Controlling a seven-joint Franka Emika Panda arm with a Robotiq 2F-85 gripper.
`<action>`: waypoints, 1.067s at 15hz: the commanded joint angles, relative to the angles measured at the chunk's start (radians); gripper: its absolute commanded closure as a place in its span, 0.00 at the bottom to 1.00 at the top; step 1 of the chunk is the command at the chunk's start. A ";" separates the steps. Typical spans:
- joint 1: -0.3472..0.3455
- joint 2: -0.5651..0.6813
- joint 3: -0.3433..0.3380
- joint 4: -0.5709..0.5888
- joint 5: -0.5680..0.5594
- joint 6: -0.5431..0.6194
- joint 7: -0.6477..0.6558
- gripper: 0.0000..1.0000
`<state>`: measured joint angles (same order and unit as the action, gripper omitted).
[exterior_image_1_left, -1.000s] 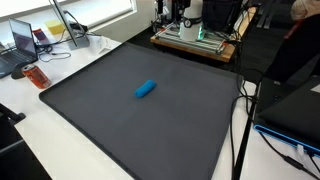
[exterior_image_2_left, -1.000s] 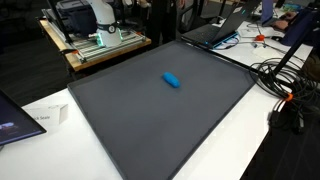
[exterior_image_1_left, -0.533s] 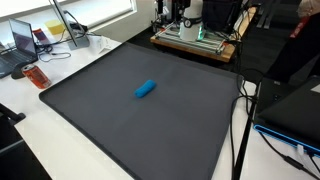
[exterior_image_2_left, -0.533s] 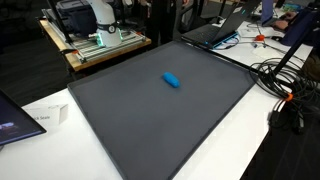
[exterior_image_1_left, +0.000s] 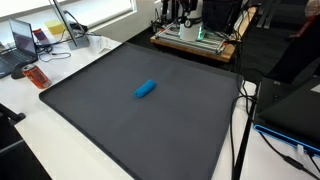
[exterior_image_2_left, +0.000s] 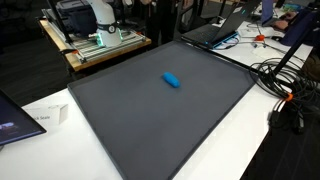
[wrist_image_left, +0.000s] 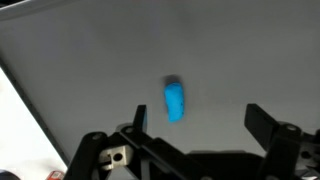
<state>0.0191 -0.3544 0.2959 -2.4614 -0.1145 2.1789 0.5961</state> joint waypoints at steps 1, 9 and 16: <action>0.003 0.004 0.055 -0.039 -0.096 0.066 0.178 0.00; 0.013 0.192 0.134 0.033 -0.387 0.048 0.510 0.00; 0.098 0.414 0.055 0.158 -0.606 0.027 0.664 0.00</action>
<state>0.0643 -0.0427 0.4026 -2.3841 -0.6473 2.2371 1.2066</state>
